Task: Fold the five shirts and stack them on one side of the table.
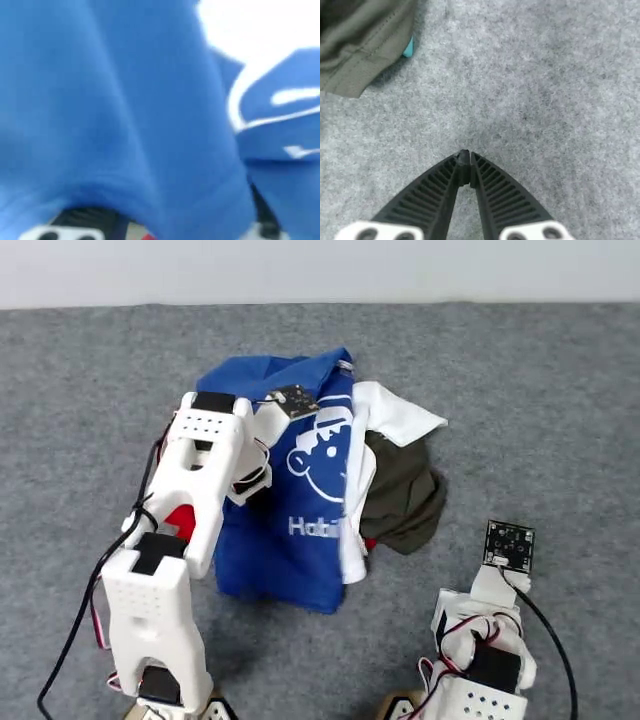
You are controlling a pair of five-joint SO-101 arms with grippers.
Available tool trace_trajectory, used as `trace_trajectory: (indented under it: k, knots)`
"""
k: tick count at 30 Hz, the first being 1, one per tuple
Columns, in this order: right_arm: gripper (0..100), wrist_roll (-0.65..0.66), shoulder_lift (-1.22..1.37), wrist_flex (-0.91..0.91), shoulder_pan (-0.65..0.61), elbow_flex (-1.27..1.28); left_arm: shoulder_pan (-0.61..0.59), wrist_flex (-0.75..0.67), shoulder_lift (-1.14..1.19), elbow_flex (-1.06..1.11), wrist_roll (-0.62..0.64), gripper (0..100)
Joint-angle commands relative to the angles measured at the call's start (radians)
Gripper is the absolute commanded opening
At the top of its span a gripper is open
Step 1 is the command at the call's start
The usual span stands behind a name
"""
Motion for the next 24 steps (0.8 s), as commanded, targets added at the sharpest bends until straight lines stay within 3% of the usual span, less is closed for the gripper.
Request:
trace_trajectory:
  k: [1, 6, 14, 19, 24]
  knots:
    - [0.9, -0.005, -0.015, 0.004, 0.010, 0.015, 0.009, 0.011, 0.011, -0.004, -0.003, 1]
    - [0.9, -0.005, -0.015, 0.004, 0.010, 0.015, -0.017, 0.060, -0.123, -0.012, 0.015, 0]
    - [0.9, -0.005, -0.015, 0.004, 0.010, 0.015, -0.152, 0.060, -0.489, -0.120, 0.226, 0]
    - [0.9, -0.005, -0.015, 0.004, 0.010, 0.015, -0.299, 0.020, -0.603, -0.166, 0.310, 0]
    - [0.9, -0.005, -0.015, 0.004, 0.010, 0.015, -0.502, -0.080, -0.617, -0.166, 0.316, 0]
